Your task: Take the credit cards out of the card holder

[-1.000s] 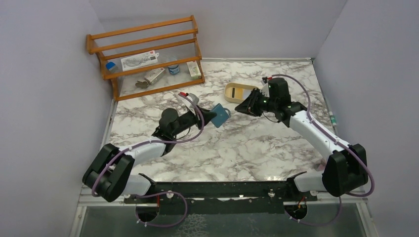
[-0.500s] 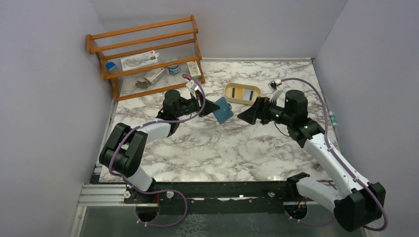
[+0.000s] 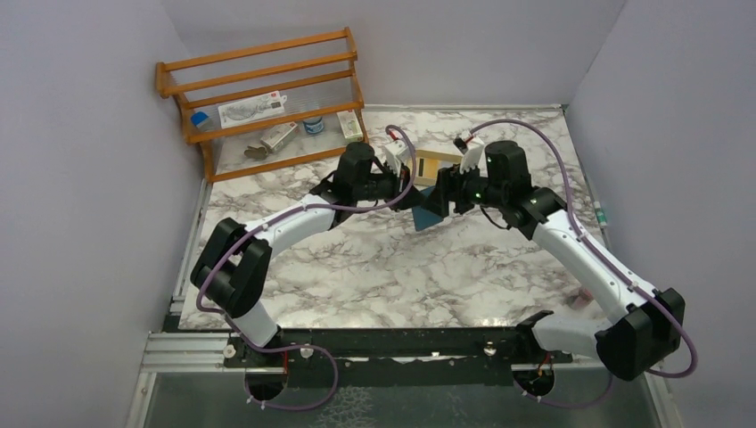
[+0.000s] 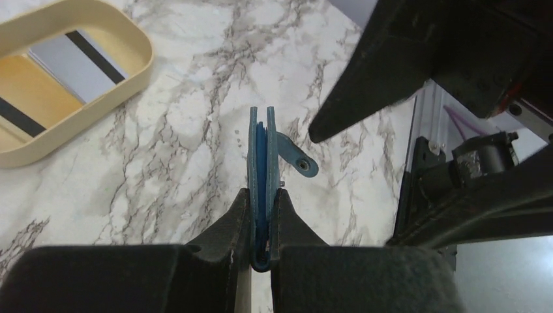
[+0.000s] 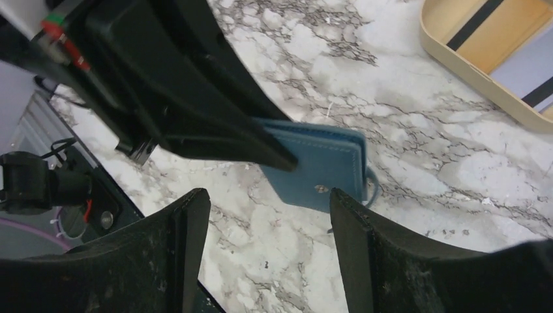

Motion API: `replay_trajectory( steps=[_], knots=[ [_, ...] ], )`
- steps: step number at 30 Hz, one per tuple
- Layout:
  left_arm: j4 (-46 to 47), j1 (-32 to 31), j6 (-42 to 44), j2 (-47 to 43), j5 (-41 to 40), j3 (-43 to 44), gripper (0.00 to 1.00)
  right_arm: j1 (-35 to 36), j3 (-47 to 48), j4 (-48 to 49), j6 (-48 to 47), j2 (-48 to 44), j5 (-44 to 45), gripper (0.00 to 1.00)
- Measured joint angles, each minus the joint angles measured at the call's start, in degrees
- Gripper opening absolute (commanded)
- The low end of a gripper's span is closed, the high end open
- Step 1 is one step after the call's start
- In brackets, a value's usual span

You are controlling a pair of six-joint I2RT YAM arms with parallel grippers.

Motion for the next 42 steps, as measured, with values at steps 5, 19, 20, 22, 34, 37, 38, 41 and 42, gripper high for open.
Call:
replay_trajectory(
  steps=[5, 19, 20, 22, 34, 37, 38, 41, 42],
  knots=[
    [-8.35, -0.63, 6.05, 0.02, -0.37, 0.72, 0.0, 0.24, 2.32, -3.43, -2.47, 4.5, 3.78, 0.67],
    [-19.26, 0.39, 14.08, -1.01, 0.44, 0.81, 0.0, 0.31, 2.08, -5.51, -4.61, 7.85, 4.02, 0.68],
    [-19.39, 0.39, 14.36, -1.27, 0.68, 0.9, 0.0, 0.37, 2.08, -5.53, -4.7, 8.52, 3.45, 0.67],
    [-19.76, 0.59, 14.8, -1.57, 1.14, 1.38, 0.0, 0.74, 2.08, -5.79, -5.05, 9.75, 2.51, 0.67],
    [-19.87, 0.7, 14.97, -2.14, 4.83, 2.54, 0.0, 3.15, 1.73, -6.14, -5.09, 13.55, 1.99, 0.65],
    [-20.9, 0.72, 15.56, -2.99, 5.75, 2.54, 0.0, 3.13, 0.7, -6.08, -5.07, 13.97, 2.67, 0.59],
    [-21.7, 0.72, 16.24, -3.45, 6.21, 2.62, 0.0, 3.13, 0.2, -6.08, -5.05, 14.12, 2.82, 0.56],
    [-24.11, 0.74, 18.05, -4.31, 7.28, 3.17, 0.0, 3.13, -1.14, -6.08, -4.81, 14.64, 3.1, 0.47],
    [-25.22, 0.79, 18.88, -4.42, 7.69, 3.63, 0.0, 3.13, -1.38, -6.08, -4.74, 14.84, 3.13, 0.43]
  ],
)
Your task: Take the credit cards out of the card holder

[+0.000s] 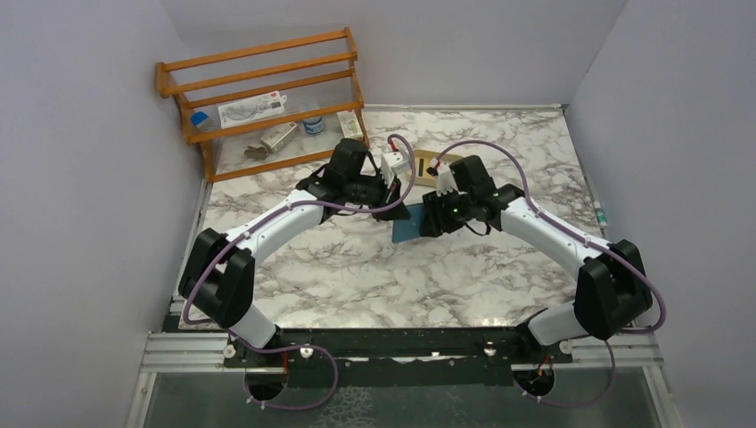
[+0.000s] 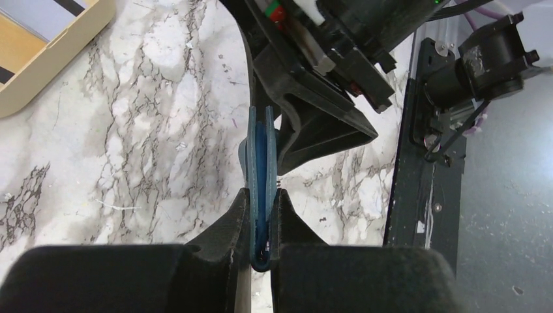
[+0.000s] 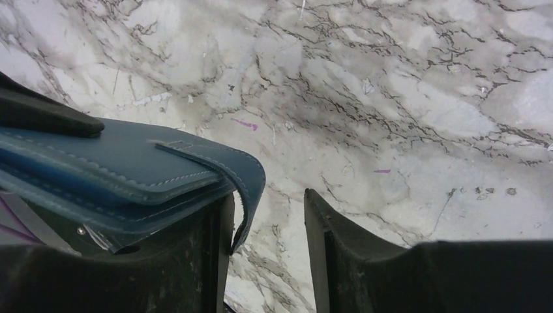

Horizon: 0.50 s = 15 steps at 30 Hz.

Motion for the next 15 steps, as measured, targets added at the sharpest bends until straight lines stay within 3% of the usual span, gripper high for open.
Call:
replay_trajectory(
  steps=[6, 8, 13, 15],
  knots=[
    [-4.7, 0.98, 3.65, -0.81, 2.91, 0.74, 0.0, 0.17, -0.11, 0.42, 0.15, 0.52, -0.02, 0.15],
    [-5.88, 1.2, 4.5, -1.22, 4.15, 0.74, 0.0, 0.17, -0.11, 0.7, 0.15, 0.57, -0.07, 0.02],
    [-7.8, 1.49, 6.8, -1.66, 6.67, 0.74, 0.01, 0.31, -0.09, 0.96, 0.15, 0.59, -0.7, 0.01],
    [-8.33, 1.49, 7.74, -1.66, 7.41, 0.7, 0.17, 0.33, -0.09, 0.94, 0.11, 0.59, -1.18, 0.01]
  ],
)
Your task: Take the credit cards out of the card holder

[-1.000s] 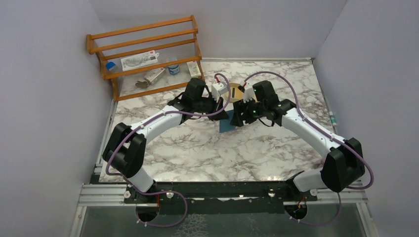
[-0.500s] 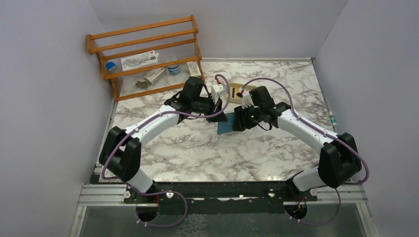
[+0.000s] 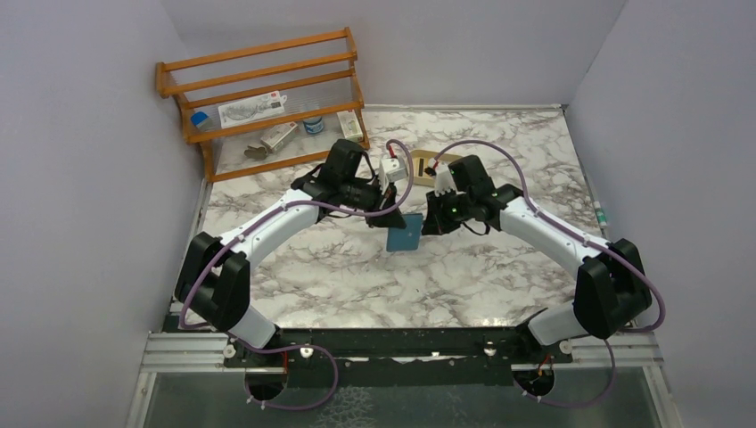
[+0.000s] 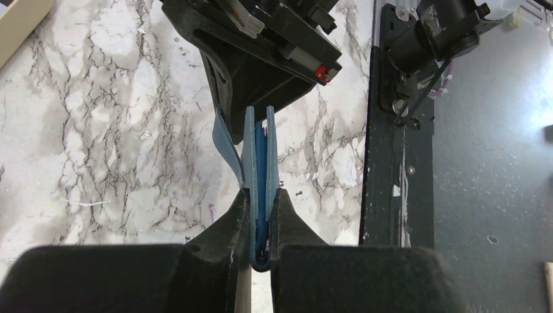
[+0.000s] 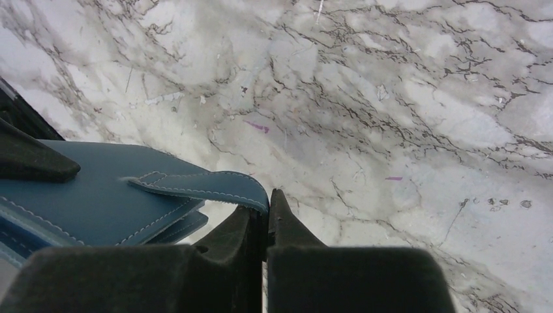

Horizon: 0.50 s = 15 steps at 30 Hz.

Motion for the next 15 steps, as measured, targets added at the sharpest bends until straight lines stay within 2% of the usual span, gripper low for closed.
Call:
replay_trajectory(
  steps=[2, 3, 4, 5, 11, 15],
  knots=[
    [-0.28, 0.0, 0.61, 0.0, 0.42, -0.04, 0.44, 0.0, 0.2, -0.39, 0.02, -0.02, -0.59, 0.0],
    [-0.39, 0.0, 1.14, 0.0, 0.66, -0.13, 0.63, 0.0, 0.42, -0.85, 0.04, -0.15, -0.87, 0.01],
    [-0.66, 0.0, 1.18, 0.0, 0.87, -0.2, 0.88, 0.0, 0.63, -1.36, 0.07, -0.52, -1.07, 0.01],
    [-0.92, 0.0, 1.29, 0.0, 1.18, -0.42, 0.97, -0.02, 0.76, -1.68, 0.15, -1.07, -1.16, 0.0],
    [0.2, 0.55, -0.92, 0.0, 0.83, -2.54, 0.99, -0.11, 1.7, -6.25, 1.9, -9.14, -1.46, 0.01],
    [7.23, 1.03, -7.85, -1.6, -2.97, -7.02, 0.99, -0.15, 3.08, -9.31, 3.52, -13.92, -1.46, 0.01]
  ],
)
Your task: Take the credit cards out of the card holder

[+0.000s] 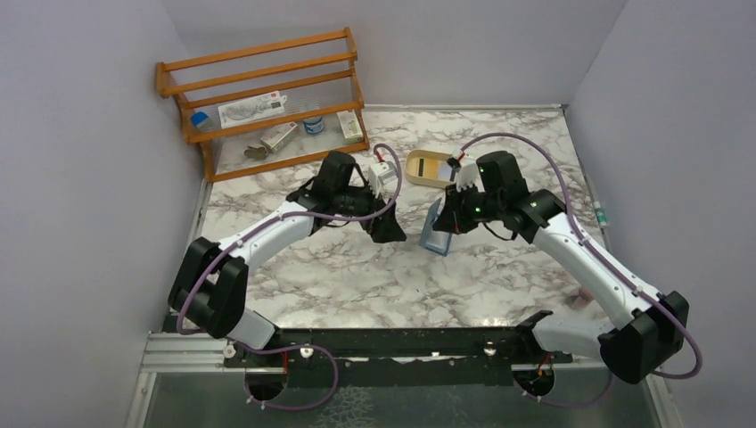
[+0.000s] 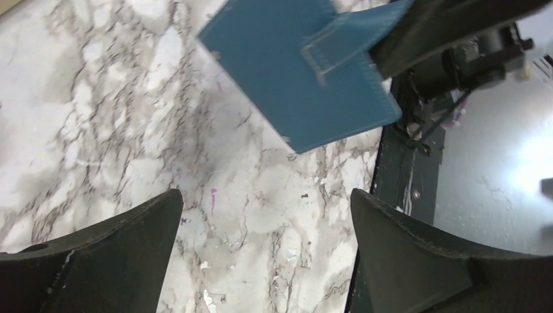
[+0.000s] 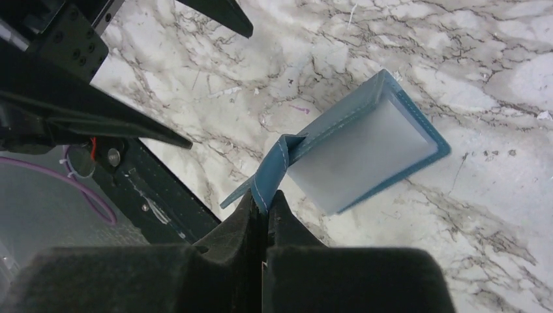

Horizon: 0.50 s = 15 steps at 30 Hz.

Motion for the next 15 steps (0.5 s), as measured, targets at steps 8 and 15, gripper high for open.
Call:
replay_trajectory(
  steps=[8, 15],
  knots=[
    [18.05, -2.73, -16.72, -4.04, -11.3, -13.55, 0.99, 0.0, 0.0, -6.29, 3.8, -1.79, 0.37, 0.01],
    [29.77, -9.75, -21.24, -9.88, -15.1, -24.59, 0.99, 0.0, 0.02, -6.49, 12.83, -0.13, -0.85, 0.01]
  ],
)
